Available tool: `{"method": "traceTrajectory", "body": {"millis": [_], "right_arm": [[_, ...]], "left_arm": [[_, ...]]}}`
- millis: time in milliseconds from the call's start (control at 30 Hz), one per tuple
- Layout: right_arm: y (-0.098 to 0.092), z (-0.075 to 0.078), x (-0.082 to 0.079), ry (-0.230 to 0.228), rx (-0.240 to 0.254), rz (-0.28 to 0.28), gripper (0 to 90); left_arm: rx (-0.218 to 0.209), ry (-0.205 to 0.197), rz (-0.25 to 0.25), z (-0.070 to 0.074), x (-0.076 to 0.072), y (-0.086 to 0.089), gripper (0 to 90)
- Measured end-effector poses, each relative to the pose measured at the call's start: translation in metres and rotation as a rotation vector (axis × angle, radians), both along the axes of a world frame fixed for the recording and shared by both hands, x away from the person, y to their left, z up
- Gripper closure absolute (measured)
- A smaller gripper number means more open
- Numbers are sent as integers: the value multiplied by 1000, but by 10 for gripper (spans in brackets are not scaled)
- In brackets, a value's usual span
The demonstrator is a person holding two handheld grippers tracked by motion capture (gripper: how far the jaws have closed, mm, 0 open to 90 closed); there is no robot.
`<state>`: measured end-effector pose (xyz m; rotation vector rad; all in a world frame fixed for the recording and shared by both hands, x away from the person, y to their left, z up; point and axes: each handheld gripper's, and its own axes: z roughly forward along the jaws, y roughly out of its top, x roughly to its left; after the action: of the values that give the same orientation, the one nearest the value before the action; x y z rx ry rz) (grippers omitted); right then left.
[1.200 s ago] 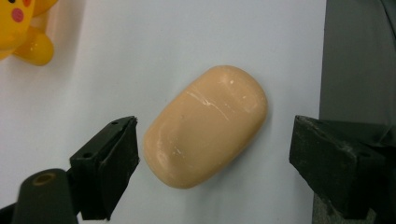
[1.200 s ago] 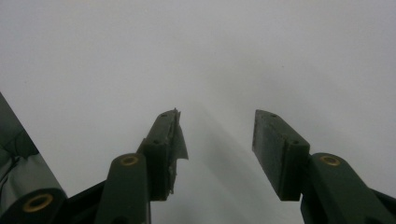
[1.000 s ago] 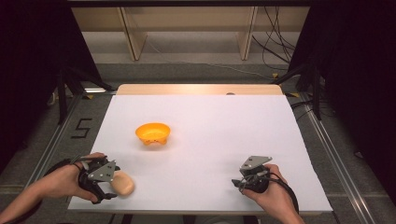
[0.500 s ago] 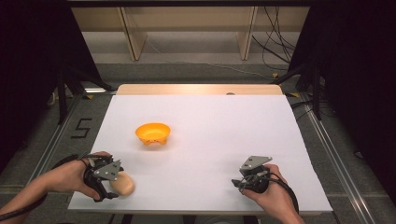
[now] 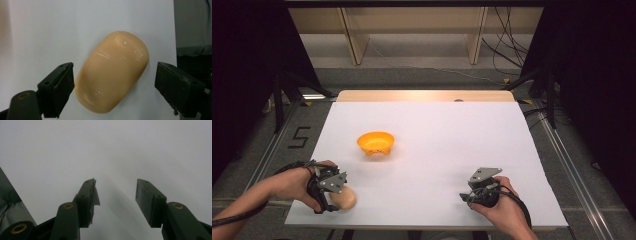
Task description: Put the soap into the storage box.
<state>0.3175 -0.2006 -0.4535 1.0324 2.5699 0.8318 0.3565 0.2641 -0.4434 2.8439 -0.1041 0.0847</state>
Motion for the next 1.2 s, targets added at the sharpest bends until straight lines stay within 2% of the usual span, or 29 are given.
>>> {"method": "traceTrajectory", "body": {"millis": [200, 300, 333, 467, 567, 600, 633, 700, 733, 833, 967, 1000, 1100, 1200], "right_arm": [[-1, 0, 0, 18, -15, 16, 506], [0, -1, 1, 4, -6, 14, 506], [-1, 0, 1, 22, -19, 16, 505], [0, 0, 0, 30, -17, 13, 504], [0, 0, 1, 31, -17, 16, 503], [0, 0, 0, 32, -16, 13, 503], [0, 0, 1, 32, -16, 14, 503], [0, -1, 1, 26, -21, 17, 502], [1, -3, 1, 8, -12, 14, 502], [0, -1, 1, 28, -23, 20, 501], [1, -2, 2, 22, -25, 33, 500], [2, -4, 1, 16, -17, 18, 500], [1, -2, 1, 36, -21, 17, 500], [1, -2, 1, 28, -23, 27, 500]], "left_arm": [[13, 27, -16, -3, 3, -4, 153], [31, 31, -32, -6, 6, -6, 154], [32, 37, -25, -6, 6, -6, 154], [52, 48, -45, -8, 10, -7, 154], [53, 57, -46, -10, 10, -8, 154], [37, 74, -25, -12, 9, -8, 154], [66, 63, -54, -11, 11, -9, 154], [78, 64, -65, -13, 12, -10, 154], [83, 64, -67, -13, 13, -11, 154], [75, 78, -52, -16, 12, -11, 154], [90, 85, -58, -19, 14, -12, 154], [99, 82, -68, -19, 15, -12, 154], [107, 90, -71, -21, 16, -13, 154], [115, 103, -71, -23, 17, -14, 154]]}}
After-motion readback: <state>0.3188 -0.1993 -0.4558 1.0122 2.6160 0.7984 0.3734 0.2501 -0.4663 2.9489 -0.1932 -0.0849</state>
